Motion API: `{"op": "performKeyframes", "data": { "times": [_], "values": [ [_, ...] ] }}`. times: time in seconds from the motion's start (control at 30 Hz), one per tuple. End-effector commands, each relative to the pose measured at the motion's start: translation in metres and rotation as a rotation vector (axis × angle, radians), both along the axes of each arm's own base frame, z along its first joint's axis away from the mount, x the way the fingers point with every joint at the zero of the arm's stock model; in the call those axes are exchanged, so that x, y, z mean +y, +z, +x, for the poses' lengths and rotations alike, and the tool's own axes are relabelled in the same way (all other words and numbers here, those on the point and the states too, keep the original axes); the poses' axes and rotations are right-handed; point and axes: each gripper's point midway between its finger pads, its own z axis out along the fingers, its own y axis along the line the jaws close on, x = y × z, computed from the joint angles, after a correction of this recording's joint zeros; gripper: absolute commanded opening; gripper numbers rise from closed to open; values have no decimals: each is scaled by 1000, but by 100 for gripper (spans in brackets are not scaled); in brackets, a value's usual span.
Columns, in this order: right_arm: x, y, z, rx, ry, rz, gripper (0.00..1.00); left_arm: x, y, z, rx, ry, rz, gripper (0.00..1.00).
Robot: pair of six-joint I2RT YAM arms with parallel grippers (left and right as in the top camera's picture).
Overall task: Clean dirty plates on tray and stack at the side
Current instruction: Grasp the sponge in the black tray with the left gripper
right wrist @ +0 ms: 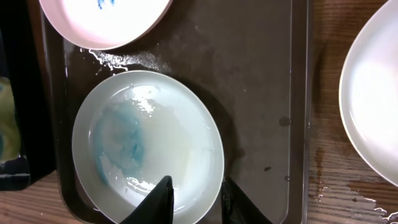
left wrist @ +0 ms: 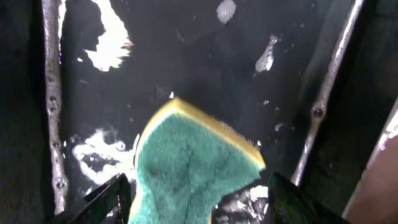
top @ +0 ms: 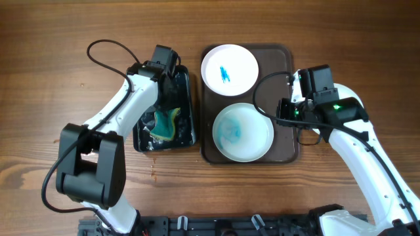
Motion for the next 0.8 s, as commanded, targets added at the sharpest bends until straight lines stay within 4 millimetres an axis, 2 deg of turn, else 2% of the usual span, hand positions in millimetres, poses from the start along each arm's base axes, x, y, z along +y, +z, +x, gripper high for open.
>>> {"op": "performKeyframes", "data": {
  "times": [0.0,0.03,0.07,0.1,0.17,0.2,0.27,0.3,0.33,0.37,0.4,0.5,0.57,0.63,0.7,0.77],
  "values": [
    [3,6,2,-11,0,21,26,14,-41,-7,47,-18,72,51],
    [3,6,2,-11,0,21,26,16,-50,-11,72,-15,79,22],
    [3,6,2,-11,0,21,26,17,-54,-13,88,-15,83,4],
    [3,6,2,-11,0,21,26,17,-54,-14,92,-16,83,4],
    [3,6,2,-11,0,21,26,15,-41,-7,70,-13,76,4],
    [3,6,2,-10,-1,21,26,13,-29,-1,52,-10,57,13],
    [3,6,2,-10,0,21,26,10,6,11,17,2,15,57],
    [3,6,1,-8,0,20,26,10,21,13,5,8,0,69],
    [3,5,0,-3,0,19,26,11,37,13,0,13,-12,75],
    [2,4,-2,8,0,16,27,12,45,7,11,15,-17,74],
    [2,4,-3,12,1,15,27,13,45,2,29,14,-14,72],
    [2,4,-4,16,0,14,27,19,31,-23,134,15,12,55],
    [2,3,-5,17,0,14,31,23,7,-43,191,14,24,46],
    [2,3,-5,19,0,14,31,20,-20,-59,222,12,-8,50],
    [2,3,-5,18,-1,14,32,20,-41,-67,212,10,-23,49],
    [2,3,-5,18,-1,14,33,19,-52,-63,173,9,-33,9]
  ]
}}
